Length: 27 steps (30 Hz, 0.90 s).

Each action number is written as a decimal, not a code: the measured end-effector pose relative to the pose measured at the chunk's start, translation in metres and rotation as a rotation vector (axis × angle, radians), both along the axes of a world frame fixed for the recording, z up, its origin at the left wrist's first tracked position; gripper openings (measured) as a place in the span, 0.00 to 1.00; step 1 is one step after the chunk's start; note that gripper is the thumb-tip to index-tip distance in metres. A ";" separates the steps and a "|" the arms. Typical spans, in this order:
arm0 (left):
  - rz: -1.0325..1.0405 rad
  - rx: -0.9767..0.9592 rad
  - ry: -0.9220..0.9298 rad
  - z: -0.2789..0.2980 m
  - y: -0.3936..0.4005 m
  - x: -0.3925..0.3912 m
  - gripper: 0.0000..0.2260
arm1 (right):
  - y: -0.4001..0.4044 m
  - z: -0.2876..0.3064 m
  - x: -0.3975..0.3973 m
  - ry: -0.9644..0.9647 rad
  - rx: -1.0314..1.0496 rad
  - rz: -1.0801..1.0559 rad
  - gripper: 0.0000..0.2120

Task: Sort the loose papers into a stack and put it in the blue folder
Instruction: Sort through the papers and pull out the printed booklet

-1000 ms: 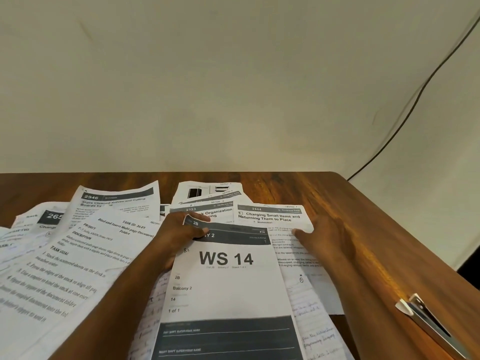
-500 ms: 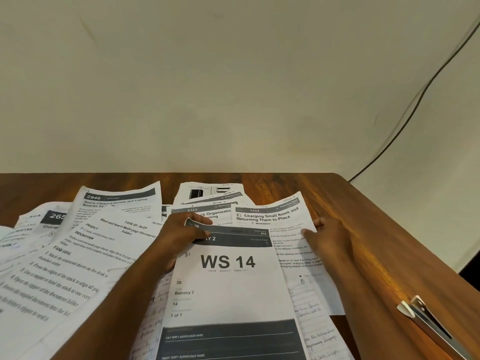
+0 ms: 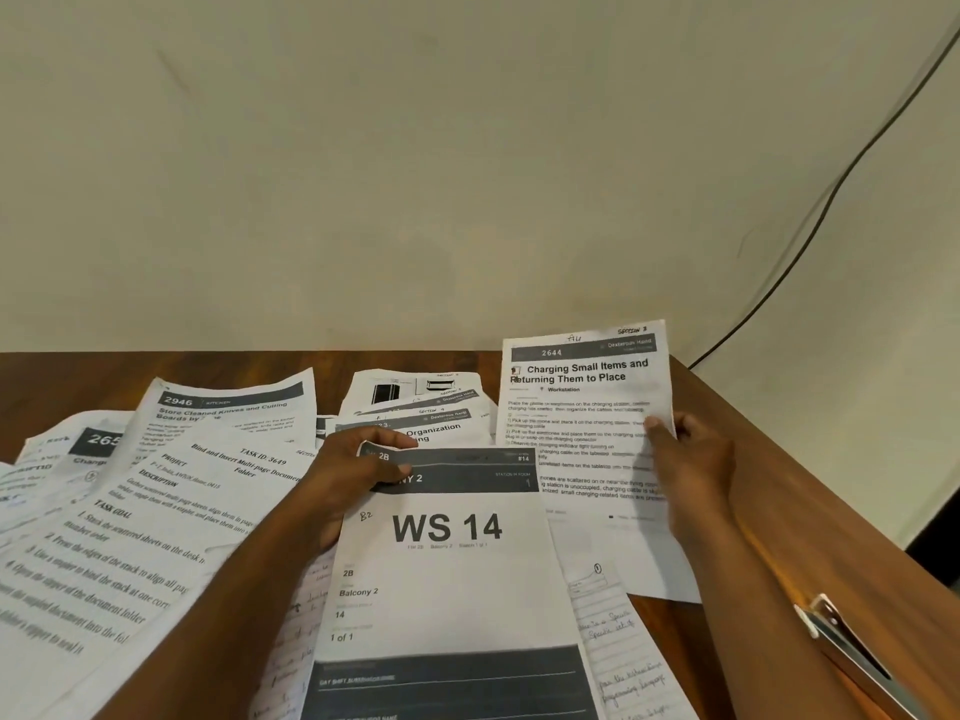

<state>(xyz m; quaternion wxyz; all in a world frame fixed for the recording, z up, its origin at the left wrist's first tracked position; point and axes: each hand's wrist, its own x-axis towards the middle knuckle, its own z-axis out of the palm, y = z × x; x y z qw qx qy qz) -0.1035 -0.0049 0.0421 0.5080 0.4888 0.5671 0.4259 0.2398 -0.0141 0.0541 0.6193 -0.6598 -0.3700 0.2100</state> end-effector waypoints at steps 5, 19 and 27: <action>0.005 -0.015 -0.053 0.001 -0.001 0.000 0.11 | 0.001 -0.001 0.008 0.140 -0.021 0.125 0.04; -0.012 -0.029 -0.142 0.003 -0.003 -0.002 0.12 | -0.008 0.024 0.006 0.330 0.394 -0.099 0.03; -0.007 -0.016 -0.124 0.001 -0.002 -0.004 0.12 | -0.006 0.021 0.004 0.360 0.237 0.002 0.07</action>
